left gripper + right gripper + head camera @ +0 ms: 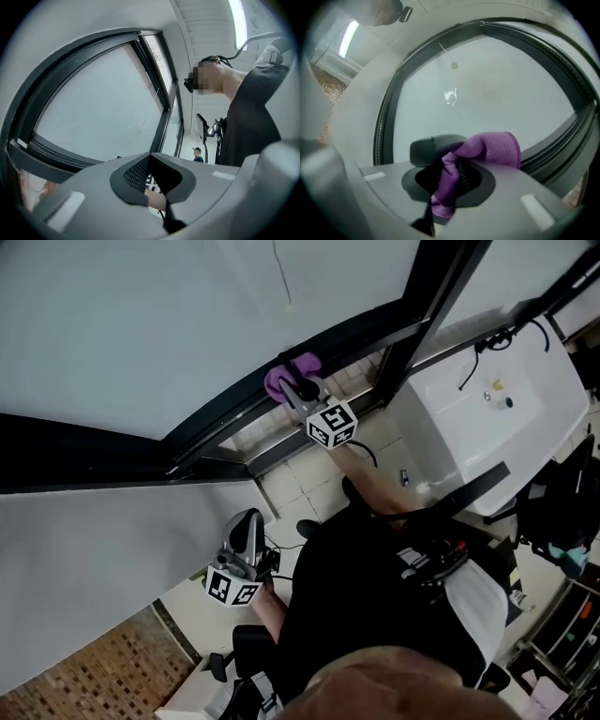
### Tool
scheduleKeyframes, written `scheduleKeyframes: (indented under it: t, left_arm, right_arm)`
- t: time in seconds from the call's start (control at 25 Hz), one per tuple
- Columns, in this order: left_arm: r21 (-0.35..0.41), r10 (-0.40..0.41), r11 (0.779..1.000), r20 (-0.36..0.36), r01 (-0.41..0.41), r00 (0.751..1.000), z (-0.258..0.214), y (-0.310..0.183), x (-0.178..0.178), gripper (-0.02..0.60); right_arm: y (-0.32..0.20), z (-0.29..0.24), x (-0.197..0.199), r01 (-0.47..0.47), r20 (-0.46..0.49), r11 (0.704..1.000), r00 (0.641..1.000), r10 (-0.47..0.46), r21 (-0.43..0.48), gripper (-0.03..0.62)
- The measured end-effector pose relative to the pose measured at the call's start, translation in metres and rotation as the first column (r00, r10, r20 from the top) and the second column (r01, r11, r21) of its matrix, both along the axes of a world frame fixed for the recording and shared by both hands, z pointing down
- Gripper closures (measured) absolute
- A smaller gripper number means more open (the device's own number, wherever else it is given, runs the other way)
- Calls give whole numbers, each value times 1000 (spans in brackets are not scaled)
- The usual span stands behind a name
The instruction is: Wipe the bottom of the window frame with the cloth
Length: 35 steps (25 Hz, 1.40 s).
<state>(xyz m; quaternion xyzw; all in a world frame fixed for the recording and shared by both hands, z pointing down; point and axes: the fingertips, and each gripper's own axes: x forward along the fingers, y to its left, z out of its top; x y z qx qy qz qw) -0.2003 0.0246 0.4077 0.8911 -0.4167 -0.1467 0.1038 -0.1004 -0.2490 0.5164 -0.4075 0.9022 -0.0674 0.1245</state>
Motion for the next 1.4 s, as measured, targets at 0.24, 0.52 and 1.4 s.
scheduleKeyframes:
  t: [0.24,0.52,1.4]
  left_arm:
    - [-11,10,1000,-1,-10,1000,4,-4,-1,581]
    - [-13,53,999,-4,-53,999,6,-18,5,581]
    - [-26,58,998,14,-58,998,8,-27,15,581]
  right_arm:
    - [57,5,23,46,-52,999,998,-45,28,531]
    - [128,-75,46,143,-214,982,970,-115,120,531]
    - [137,40,68,395,-303,805,779,-548,-442,531]
